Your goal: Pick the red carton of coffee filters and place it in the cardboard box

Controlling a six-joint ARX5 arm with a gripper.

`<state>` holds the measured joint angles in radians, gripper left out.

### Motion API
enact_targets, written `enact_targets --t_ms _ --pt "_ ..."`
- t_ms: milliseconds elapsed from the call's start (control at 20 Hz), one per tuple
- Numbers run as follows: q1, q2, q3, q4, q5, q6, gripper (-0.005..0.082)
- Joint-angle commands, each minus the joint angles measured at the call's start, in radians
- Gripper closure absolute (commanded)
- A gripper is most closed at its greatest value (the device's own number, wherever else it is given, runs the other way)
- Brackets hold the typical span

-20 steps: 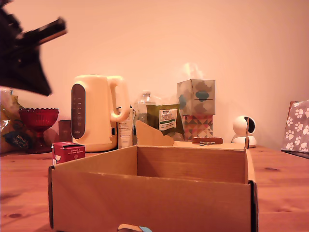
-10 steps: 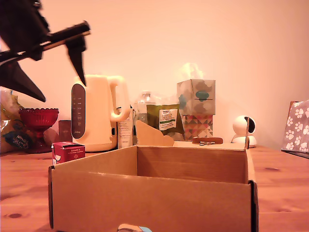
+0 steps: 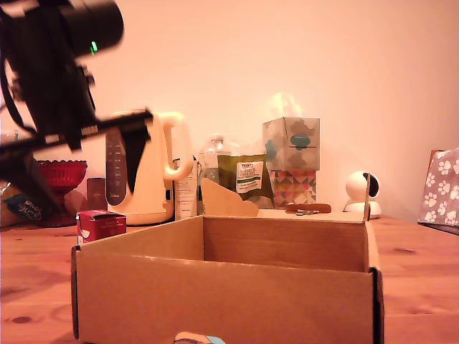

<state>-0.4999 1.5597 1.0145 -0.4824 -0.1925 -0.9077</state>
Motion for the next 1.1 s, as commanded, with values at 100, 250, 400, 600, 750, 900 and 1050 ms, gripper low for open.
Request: enact_targets --t_ms 100,250,400,600,750,900,1050 --pt "0.026 0.082 0.028 0.048 -0.015 -0.009 0.0007" --pt "0.054 0.139 0.055 0.076 -0.015 0.003 0.0007" --pt "0.076 0.169 0.071 0.092 -0.005 0.022 0.0008" --pt "0.099 0.171 0.071 0.087 0.006 0.033 0.0009" --pt "0.102 0.197 0.071 0.085 0.045 0.045 0.0009" --pt "0.098 0.228 0.071 0.085 0.065 0.052 0.0017" --pt "0.099 0.228 0.072 0.09 0.062 0.073 0.0259"
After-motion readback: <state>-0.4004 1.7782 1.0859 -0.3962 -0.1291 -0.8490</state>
